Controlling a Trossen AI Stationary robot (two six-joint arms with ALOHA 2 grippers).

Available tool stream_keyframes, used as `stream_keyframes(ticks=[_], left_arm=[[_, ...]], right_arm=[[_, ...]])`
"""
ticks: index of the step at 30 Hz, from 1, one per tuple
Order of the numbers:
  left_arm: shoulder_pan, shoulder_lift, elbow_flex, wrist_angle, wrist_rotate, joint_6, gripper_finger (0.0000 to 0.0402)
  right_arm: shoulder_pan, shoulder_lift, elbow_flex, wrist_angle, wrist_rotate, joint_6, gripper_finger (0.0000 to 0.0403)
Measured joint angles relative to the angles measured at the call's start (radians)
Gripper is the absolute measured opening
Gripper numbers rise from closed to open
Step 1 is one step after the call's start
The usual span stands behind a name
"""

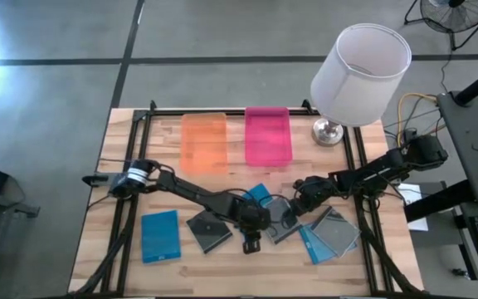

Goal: Pick & place jewel cases by type
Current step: Put the center black CD case into the pink bin

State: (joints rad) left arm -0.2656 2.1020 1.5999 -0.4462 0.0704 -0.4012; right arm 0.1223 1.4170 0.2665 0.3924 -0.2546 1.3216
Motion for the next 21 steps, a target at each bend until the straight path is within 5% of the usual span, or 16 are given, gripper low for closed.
stream_keyframes(ticks=[21], left_arm=[[0.041, 0.140, 0.069, 0.095, 0.067, -0.104, 0.0123]], right_arm=[[0.034, -0.001, 0.034, -0.051, 0.018, -0.019, 0.0179]])
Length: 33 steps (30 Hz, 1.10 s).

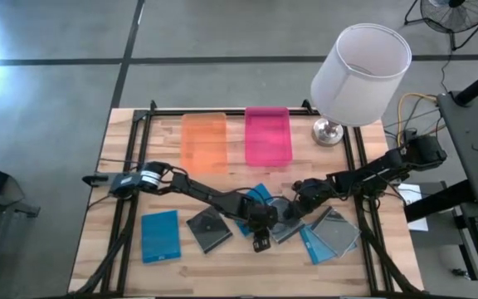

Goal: Pick & place jewel cases by type
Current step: Put the center black CD case into the pink bin

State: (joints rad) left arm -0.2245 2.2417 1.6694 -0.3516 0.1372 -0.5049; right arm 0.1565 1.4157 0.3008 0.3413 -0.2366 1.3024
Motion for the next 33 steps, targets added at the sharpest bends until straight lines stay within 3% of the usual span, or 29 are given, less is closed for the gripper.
stream_keyframes(ticks=[4, 12, 17, 20, 23, 26, 29, 31, 33], left_arm=[[0.001, -0.009, 0.004, -0.033, -0.065, 0.003, 0.0123], [-0.044, -0.146, 0.001, -0.197, -0.230, -0.019, 0.0123], [-0.106, -0.265, -0.008, -0.359, -0.433, -0.101, 0.0123], [-0.132, -0.352, -0.024, -0.469, -0.556, -0.219, 0.0123], [-0.156, -0.462, -0.080, -0.527, -0.618, -0.353, 0.0123], [-0.179, -0.571, -0.182, -0.517, -0.673, -0.456, 0.0123], [-0.187, -0.702, -0.312, -0.460, -0.712, -0.522, 0.0123], [-0.187, -0.786, -0.409, -0.401, -0.723, -0.543, 0.0123], [-0.187, -0.861, -0.501, -0.321, -0.738, -0.544, 0.0123]], right_arm=[[0.001, -0.016, 0.000, -0.001, 0.006, 0.001, 0.0145], [0.001, -0.102, -0.002, 0.045, 0.021, 0.039, 0.0019], [0.003, -0.198, -0.006, 0.054, 0.056, 0.142, 0.0014], [0.018, -0.297, -0.003, 0.055, 0.196, 0.225, 0.0014], [0.021, -0.390, 0.011, 0.036, 0.381, 0.258, 0.0014], [-0.027, -0.446, 0.092, -0.144, 0.489, 0.159, 0.0013], [-0.129, -0.437, 0.223, -0.406, 0.522, 0.013, 0.0013], [-0.214, -0.394, 0.295, -0.464, 0.509, -0.043, 0.0013], [-0.286, -0.352, 0.349, -0.473, 0.547, 0.014, 0.0013]])
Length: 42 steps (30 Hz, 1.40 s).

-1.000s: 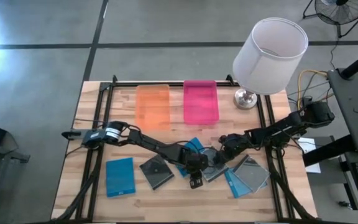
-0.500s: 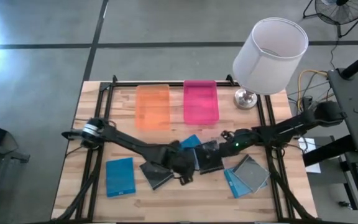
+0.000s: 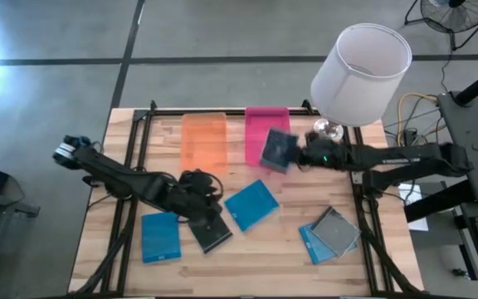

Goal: Pick & place jewel cases by type
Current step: Put the center black CD case into the pink bin

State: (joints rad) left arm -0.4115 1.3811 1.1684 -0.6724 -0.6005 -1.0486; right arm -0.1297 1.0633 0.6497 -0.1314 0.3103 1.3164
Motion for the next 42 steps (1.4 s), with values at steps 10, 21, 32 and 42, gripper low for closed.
stream_keyframes(ticks=[10, 21, 32, 42], left_arm=[[0.013, -0.304, -0.244, 0.032, -0.136, 0.034, 0.0123], [0.063, -0.544, -0.376, 0.017, -0.060, 0.155, 0.0123], [0.063, -0.626, -0.403, 0.002, -0.046, 0.217, 0.0123], [0.062, -0.641, -0.403, 0.007, -0.046, 0.285, 0.0123]], right_arm=[[0.159, 0.349, 0.284, -0.350, 0.615, 0.709, 0.0013], [0.059, 0.695, 0.566, -0.389, 0.611, 0.957, 0.0022], [-0.077, 0.754, 0.596, -0.354, 0.418, 0.968, 0.0062], [-0.092, 0.752, 0.621, -0.390, 0.356, 0.886, 0.0135]])
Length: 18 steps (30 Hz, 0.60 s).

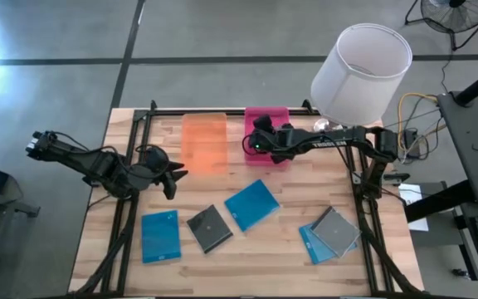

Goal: Pick & place jewel cases by type
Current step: Put the center black CD case into the pink bin, then put the center blue CD case into the orange bin

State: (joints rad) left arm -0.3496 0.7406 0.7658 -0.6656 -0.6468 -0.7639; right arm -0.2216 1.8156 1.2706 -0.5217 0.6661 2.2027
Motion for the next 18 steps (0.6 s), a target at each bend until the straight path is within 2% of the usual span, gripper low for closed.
stream_keyframes(ticks=[3, 6, 8, 10, 14, 16, 18], left_arm=[[0.000, -0.001, 0.000, 0.001, 0.000, 0.005, 0.0123], [0.000, -0.001, 0.000, 0.001, -0.002, 0.006, 0.0123], [0.000, -0.001, 0.000, 0.001, -0.010, 0.008, 0.0123], [0.000, 0.000, 0.000, 0.001, -0.023, 0.018, 0.0123], [0.001, 0.001, -0.001, 0.001, -0.028, 0.020, 0.0123], [0.001, 0.002, -0.001, 0.002, -0.024, 0.011, 0.0123], [0.001, 0.005, -0.001, 0.004, -0.010, 0.007, 0.0123]], right_arm=[[0.001, 0.000, -0.001, -0.008, -0.091, -0.039, 0.0176], [0.002, -0.004, -0.001, -0.061, -0.314, -0.107, 0.0216], [0.020, -0.011, 0.008, -0.071, -0.465, -0.224, 0.0238], [0.055, -0.034, 0.023, -0.069, -0.555, -0.402, 0.0253], [0.148, -0.127, 0.061, -0.138, -0.684, -0.776, 0.0264], [0.209, -0.169, 0.075, -0.287, -0.703, -0.901, 0.0264], [0.270, -0.200, 0.082, -0.436, -0.701, -0.958, 0.0261]])
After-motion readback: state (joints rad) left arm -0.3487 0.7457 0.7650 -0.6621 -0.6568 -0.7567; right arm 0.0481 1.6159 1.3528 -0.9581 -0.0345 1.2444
